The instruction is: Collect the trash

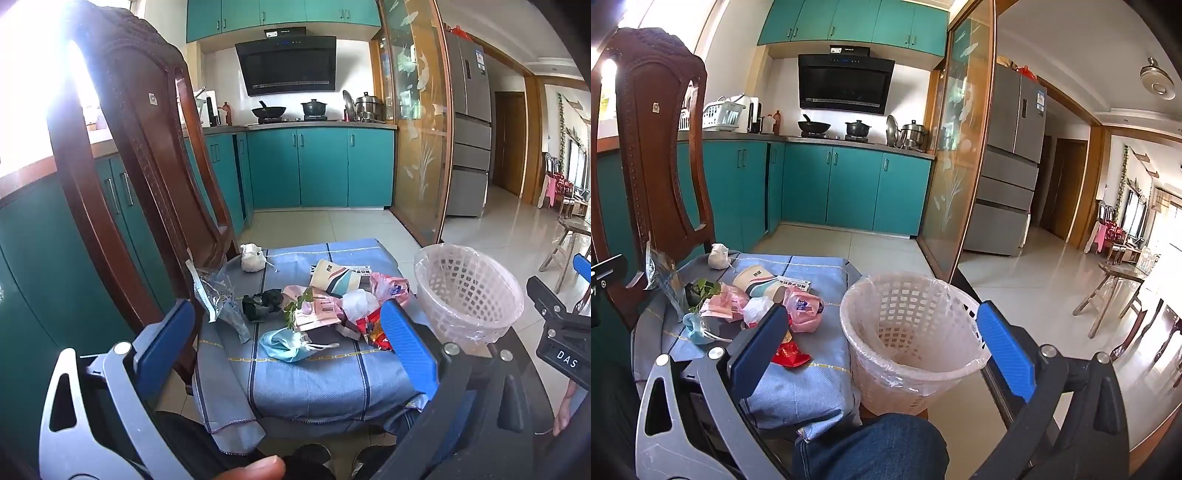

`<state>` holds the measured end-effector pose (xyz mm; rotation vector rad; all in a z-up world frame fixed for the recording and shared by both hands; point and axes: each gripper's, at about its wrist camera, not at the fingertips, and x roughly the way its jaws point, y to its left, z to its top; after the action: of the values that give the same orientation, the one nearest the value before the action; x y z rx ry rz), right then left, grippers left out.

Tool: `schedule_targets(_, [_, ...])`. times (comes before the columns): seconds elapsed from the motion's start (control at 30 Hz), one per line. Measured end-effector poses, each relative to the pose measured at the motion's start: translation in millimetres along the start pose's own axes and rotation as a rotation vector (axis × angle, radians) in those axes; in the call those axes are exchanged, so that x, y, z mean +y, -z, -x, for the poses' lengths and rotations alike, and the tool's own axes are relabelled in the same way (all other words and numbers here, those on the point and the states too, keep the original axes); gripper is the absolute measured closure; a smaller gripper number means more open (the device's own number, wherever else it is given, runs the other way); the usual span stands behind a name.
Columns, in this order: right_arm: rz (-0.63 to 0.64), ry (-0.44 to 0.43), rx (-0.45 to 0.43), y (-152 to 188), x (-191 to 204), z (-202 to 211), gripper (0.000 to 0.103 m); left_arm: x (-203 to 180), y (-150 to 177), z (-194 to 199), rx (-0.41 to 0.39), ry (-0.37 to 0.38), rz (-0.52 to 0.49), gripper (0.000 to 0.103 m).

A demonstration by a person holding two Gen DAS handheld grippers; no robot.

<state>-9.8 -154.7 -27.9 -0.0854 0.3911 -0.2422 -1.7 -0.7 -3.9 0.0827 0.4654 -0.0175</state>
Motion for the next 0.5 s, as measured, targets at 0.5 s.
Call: schedule_targets(0.5, [0.01, 0.021, -0.013, -1.5, -1.5, 3.9, 0.003, -1.2, 0.3, -1.8, 0.005, 0.0, 0.0, 0.003])
